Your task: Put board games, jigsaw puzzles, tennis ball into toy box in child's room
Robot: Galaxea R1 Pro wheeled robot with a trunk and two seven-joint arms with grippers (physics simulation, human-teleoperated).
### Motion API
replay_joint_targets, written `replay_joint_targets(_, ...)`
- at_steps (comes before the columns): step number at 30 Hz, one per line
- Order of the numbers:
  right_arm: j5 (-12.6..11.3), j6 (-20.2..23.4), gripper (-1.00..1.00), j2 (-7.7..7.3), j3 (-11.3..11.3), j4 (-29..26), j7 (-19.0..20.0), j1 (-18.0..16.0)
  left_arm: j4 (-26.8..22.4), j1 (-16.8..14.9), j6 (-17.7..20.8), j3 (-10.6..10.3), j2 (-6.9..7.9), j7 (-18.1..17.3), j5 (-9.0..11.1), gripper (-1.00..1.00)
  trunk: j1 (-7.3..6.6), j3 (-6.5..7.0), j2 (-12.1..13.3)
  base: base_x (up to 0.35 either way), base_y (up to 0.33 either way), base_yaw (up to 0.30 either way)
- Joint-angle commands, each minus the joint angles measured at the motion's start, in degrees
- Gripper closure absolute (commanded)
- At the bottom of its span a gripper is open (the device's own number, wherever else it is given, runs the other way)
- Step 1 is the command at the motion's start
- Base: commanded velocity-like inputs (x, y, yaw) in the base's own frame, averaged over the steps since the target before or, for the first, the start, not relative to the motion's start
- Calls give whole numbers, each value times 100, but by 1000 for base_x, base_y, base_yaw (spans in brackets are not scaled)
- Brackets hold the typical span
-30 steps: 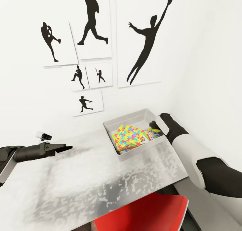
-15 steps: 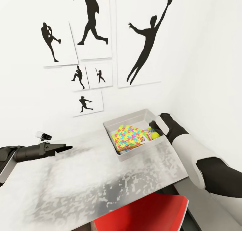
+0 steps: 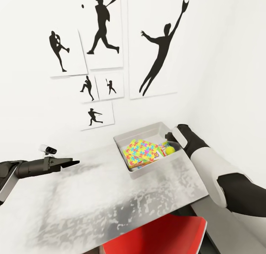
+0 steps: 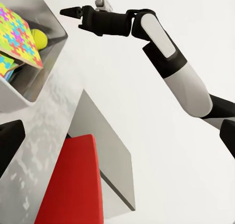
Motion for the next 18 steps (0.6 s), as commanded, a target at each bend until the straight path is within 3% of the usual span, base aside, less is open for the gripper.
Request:
replay_joint_targets(1, -63, 24, -100, -12, 31, -9, -45, -5, -1, -4, 60, -3, 3, -15, 5, -100, 4, -2, -11, 0, 0, 0)
replay_joint_targets(5, -105, 49, -100, -24, 26, -105, 0, -1, -2, -4, 60, -3, 3, -15, 6, -100, 4, 35, -11, 0, 0, 0)
replay_joint_targets(8, -139, 282, -100, -25, 7, -682, 57, 114, -1, -4, 60, -3, 3, -15, 6, -100, 4, 62, -11, -5, 0, 0)
replay_joint_targets(15, -179, 1171, -100, -23, -77, -2906, 83, 960, -1, -4, 60, -5, 3, -15, 6, -100, 4, 127, -11, -91, 0, 0)
replay_joint_targets(18, -261, 1480, -100, -18, -221, -3748, 84, 1319, -2, -4, 60, -7, 3, -15, 6, -100, 4, 155, -11, -24, 0, 0)
